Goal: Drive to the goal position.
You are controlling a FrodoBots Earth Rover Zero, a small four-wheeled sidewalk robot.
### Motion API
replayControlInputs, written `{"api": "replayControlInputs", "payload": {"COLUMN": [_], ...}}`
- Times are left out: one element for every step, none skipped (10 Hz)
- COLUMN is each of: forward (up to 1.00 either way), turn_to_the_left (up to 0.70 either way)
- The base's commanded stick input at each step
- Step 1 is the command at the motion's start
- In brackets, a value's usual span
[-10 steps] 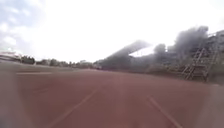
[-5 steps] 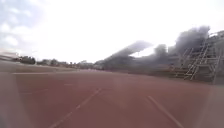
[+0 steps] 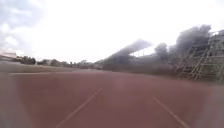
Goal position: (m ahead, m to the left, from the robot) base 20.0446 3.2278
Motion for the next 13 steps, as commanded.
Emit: {"api": "replayControlInputs", "payload": {"forward": [0.70, 0.70, 0.70, 0.70, 0.70, 0.70, 0.70, 0.70, 0.70, 0.70, 0.70, 0.70, 0.70], "turn_to_the_left": [0.00, 0.00, 0.00, -0.03, -0.19, -0.35, -0.35, -0.35, -0.25, 0.00, 0.00, 0.00, 0.00]}}
